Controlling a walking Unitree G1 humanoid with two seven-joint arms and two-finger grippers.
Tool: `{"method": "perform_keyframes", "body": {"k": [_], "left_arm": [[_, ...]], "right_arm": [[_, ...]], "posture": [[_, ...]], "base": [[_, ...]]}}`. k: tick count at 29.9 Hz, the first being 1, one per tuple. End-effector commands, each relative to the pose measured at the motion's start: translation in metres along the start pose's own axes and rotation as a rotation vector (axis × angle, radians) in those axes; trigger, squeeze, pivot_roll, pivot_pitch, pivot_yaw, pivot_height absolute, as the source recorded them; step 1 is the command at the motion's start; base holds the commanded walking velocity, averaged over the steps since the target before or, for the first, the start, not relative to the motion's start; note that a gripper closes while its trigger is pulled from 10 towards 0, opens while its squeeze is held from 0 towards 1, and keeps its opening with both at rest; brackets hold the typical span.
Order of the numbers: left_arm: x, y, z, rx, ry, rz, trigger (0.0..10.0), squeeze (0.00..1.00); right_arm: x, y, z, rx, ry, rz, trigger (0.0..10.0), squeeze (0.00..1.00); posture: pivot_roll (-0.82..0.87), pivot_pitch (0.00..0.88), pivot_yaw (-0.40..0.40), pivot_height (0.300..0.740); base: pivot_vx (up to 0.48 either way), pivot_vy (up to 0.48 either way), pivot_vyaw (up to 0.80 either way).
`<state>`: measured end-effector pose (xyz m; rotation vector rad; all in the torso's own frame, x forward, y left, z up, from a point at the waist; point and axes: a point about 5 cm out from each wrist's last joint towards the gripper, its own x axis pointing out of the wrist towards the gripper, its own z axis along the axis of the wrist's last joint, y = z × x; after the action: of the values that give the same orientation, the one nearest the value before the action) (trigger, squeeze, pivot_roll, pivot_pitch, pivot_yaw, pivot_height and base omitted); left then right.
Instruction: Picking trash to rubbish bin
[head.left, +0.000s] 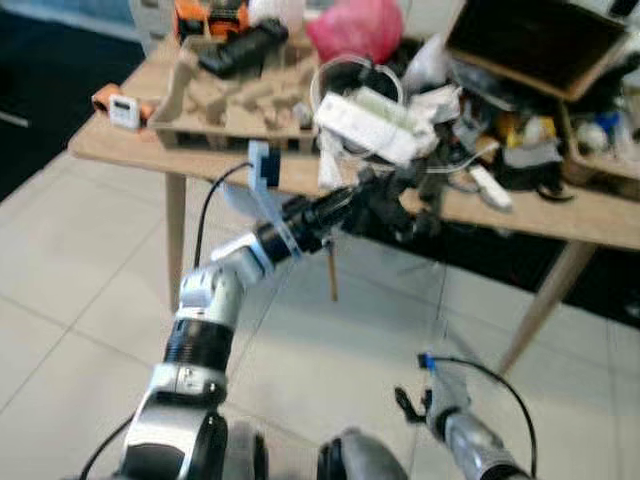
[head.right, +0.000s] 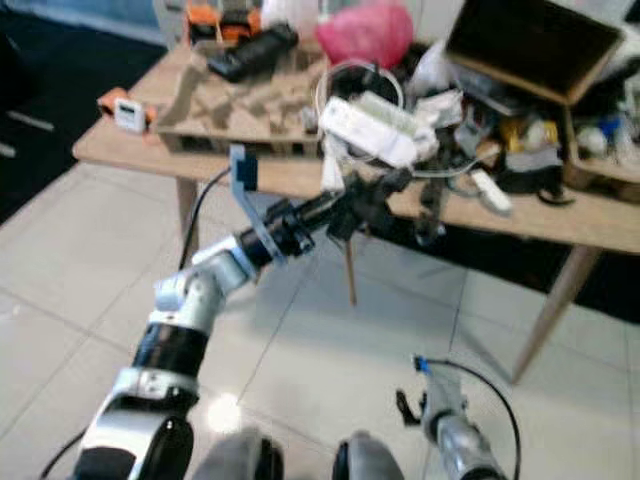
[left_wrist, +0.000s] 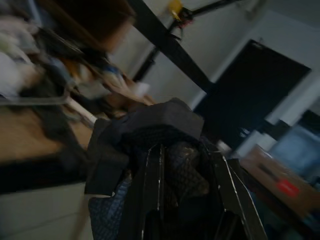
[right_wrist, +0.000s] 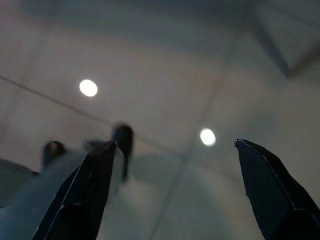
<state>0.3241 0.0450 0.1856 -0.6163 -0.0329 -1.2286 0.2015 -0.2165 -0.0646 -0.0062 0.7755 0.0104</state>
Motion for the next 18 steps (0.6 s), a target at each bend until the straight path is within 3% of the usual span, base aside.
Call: {"method": "perform_keyframes", "body": {"k": [1,7,13,16,18], "left_arm": [[-0.005,0.003,-0.007,-0.012,0.02,0.019,10.0,0.0],[-0.023,0.018,-0.035,-0.055,0.101,0.112,10.0,0.0],[-0.065,0.047,-0.076,-0.083,0.216,0.364,10.0,0.0],[-0.093,0.057,-0.093,-0.084,0.274,0.524,10.0,0.0],[-0.101,0.06,-0.096,-0.077,0.293,0.576,10.0,0.0]], "right_arm": [[-0.003,0.002,-0.012,0.026,0.043,-0.01,10.0,0.0],[-0.007,-0.003,-0.024,0.069,0.089,-0.056,10.0,0.0],[-0.013,-0.007,-0.041,0.104,0.158,-0.112,10.0,0.0],[-0.016,-0.009,-0.049,0.097,0.195,-0.132,10.0,0.0],[-0.017,-0.009,-0.05,0.107,0.199,-0.137,10.0,0.0]], "posture": [[0.1,0.117,-0.05,0.74],[0.1,0.112,-0.05,0.74],[0.1,0.108,-0.052,0.74],[0.1,0.108,-0.052,0.74],[0.1,0.11,-0.051,0.74]], "base": [[-0.3,0.0,0.0],[-0.302,0.0,0.0],[-0.099,0.0,0.0],[0.0,0.0,-0.73],[0.0,0.0,-0.79]]}}
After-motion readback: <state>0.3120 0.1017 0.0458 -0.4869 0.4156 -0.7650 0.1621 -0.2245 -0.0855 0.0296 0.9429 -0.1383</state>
